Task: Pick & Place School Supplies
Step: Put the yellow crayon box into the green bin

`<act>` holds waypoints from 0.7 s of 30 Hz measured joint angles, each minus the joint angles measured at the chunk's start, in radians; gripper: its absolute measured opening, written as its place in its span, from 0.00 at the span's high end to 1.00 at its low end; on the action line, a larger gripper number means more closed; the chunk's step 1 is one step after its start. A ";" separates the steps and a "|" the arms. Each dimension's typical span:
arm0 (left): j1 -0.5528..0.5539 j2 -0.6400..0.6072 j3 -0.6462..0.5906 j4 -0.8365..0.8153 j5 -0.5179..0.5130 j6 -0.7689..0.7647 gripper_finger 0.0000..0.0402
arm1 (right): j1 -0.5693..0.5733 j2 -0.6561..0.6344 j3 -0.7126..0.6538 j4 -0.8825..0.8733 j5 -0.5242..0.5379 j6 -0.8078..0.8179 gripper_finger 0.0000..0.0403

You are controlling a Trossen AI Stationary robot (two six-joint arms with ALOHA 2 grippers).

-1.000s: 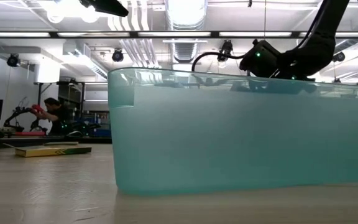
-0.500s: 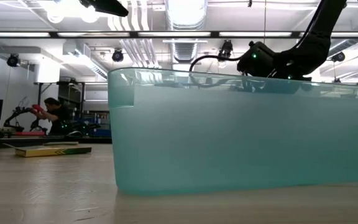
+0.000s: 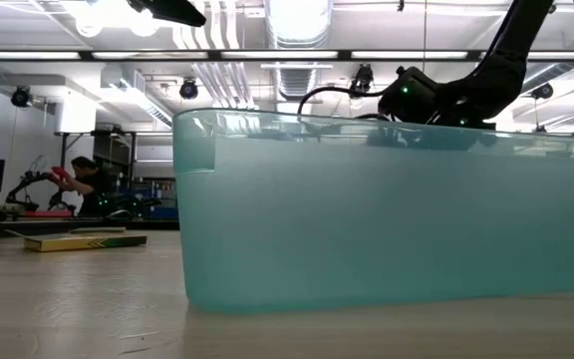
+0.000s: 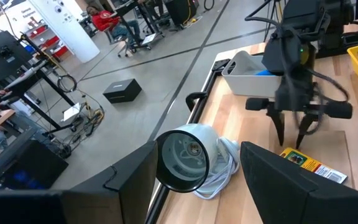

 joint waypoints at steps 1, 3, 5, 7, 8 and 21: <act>0.000 0.000 0.000 0.000 0.000 0.000 0.41 | -0.006 0.000 0.001 0.000 -0.008 0.043 0.67; 0.000 0.000 0.000 0.000 0.000 0.000 0.41 | -0.014 -0.003 0.001 -0.001 -0.017 0.120 0.67; 0.000 0.000 0.000 0.000 0.000 0.000 0.41 | -0.020 -0.008 0.000 -0.001 -0.019 0.177 0.67; 0.000 0.000 0.000 0.000 0.000 0.000 0.41 | -0.024 -0.016 0.000 -0.001 -0.021 0.232 0.67; 0.000 0.000 0.000 0.000 0.000 0.000 0.41 | -0.028 -0.022 0.000 -0.003 -0.021 0.266 0.67; 0.000 0.000 0.000 0.000 0.000 0.000 0.41 | -0.116 -0.080 -0.008 -0.075 -0.198 1.041 0.67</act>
